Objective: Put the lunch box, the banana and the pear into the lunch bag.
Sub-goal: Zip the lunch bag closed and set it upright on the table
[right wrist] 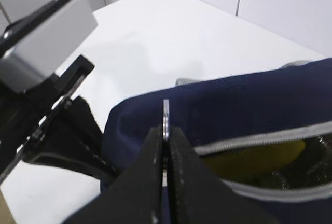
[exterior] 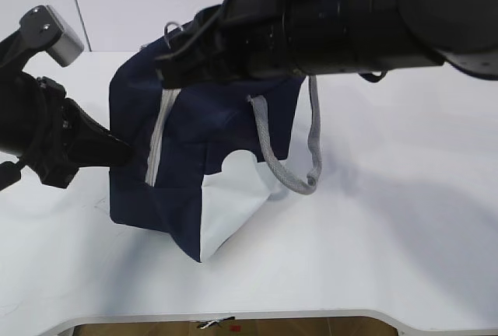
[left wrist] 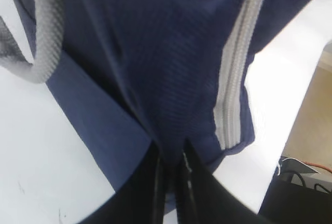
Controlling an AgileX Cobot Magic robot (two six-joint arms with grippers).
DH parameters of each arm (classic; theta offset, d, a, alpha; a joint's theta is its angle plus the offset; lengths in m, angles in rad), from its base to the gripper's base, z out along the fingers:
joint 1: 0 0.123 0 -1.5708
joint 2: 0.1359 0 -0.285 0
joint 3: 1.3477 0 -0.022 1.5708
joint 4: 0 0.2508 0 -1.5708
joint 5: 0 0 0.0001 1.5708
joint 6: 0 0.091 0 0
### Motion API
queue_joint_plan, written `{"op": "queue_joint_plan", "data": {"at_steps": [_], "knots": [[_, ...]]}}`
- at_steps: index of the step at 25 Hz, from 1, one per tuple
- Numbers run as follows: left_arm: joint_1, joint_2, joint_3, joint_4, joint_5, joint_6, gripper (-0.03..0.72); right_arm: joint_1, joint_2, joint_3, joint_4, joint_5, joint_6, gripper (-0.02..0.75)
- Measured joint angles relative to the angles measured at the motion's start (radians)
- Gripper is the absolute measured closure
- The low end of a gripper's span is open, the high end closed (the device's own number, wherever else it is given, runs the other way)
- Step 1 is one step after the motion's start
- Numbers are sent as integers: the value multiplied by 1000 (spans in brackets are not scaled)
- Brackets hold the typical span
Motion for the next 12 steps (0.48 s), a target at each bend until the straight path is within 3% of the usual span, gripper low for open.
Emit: {"op": "queue_joint_plan", "data": {"at_steps": [12], "knots": [[0,-8,0,45,26,-42,679,-57,0,-36,0,70,-2,721]]}}
